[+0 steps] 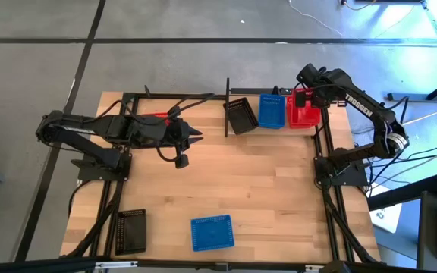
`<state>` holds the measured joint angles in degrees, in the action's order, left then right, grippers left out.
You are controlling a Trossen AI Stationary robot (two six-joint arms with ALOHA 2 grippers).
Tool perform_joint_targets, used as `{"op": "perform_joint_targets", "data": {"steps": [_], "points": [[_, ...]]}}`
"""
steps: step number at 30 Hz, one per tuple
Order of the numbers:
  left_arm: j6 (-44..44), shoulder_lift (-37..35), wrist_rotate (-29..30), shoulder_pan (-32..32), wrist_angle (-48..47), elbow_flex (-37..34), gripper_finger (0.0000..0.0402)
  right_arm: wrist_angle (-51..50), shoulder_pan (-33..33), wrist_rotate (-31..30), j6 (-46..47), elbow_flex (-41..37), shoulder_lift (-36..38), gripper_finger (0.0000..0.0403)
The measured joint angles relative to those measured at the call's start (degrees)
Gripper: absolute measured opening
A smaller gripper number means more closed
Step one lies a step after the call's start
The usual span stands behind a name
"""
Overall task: Stack baskets on shelf by color
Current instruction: Stack the bottom red bin on top of the other red bin on the shelf
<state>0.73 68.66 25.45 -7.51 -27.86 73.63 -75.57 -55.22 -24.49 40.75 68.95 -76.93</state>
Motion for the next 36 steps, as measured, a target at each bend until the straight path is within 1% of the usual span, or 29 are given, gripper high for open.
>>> {"op": "perform_joint_targets", "data": {"steps": [5,11,14,18,22,23,27,28,30,32,36], "points": [[0.0,0.0,0.0,0.0,0.0,0.0,0.0055,0.0,0.0,1.5,-0.1,0.0,0.0,0.0024],[0.0,0.0,0.0,0.0,0.0,0.0,0.0055,0.2,0.0,1.6,-0.2,0.0,0.0,0.0059],[0.0,0.0,0.0,0.0,0.0,0.0,0.0055,0.2,0.0,1.6,-0.2,0.0,0.0,0.0068],[0.0,0.0,0.0,0.0,0.0,0.0,0.0055,0.2,0.0,0.3,-0.2,0.0,0.0,0.007],[0.0,0.0,0.0,0.0,0.0,0.0,0.0055,0.2,1.0,0.2,-0.9,0.0,0.2,0.007],[0.0,0.0,0.0,0.0,0.0,0.0,0.0055,0.3,1.6,0.8,-1.5,0.0,0.3,0.007],[0.0,0.0,0.0,0.0,0.0,0.0,0.0055,4.1,4.7,7.3,-3.3,0.0,0.7,0.0065],[0.0,0.0,0.0,0.0,0.0,0.0,0.0055,5.0,5.6,7.5,-3.3,0.0,0.7,0.0058],[0.0,0.0,0.0,0.0,0.0,0.0,0.0055,6.8,6.9,6.6,-2.4,0.0,0.5,0.0037],[0.0,0.0,0.0,0.0,0.0,0.0,0.0055,7.5,7.5,3.9,-2.2,0.0,0.0,0.0012],[0.0,0.0,0.0,0.0,0.0,0.0,0.0055,8.3,7.8,-5.4,-2.0,0.0,-1.1,0.0006]]}}
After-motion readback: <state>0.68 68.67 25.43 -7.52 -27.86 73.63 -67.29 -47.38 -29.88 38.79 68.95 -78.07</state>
